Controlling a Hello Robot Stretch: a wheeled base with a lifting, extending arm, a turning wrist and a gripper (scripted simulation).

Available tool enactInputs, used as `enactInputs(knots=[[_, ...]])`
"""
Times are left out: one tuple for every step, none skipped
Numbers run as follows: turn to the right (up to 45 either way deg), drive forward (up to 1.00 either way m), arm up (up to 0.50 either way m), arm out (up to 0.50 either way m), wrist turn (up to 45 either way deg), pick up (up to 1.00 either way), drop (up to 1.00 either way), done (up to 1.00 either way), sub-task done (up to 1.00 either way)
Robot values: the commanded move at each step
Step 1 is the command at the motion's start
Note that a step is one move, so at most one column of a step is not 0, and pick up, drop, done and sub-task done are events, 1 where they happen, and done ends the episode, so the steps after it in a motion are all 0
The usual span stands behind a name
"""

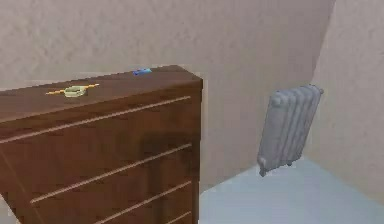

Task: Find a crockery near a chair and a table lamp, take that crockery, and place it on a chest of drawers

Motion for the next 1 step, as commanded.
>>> enactInputs(knots=[[45.0,0.0,0.0,0.0,0.0,0.0,0.0,0.0,0.0]])
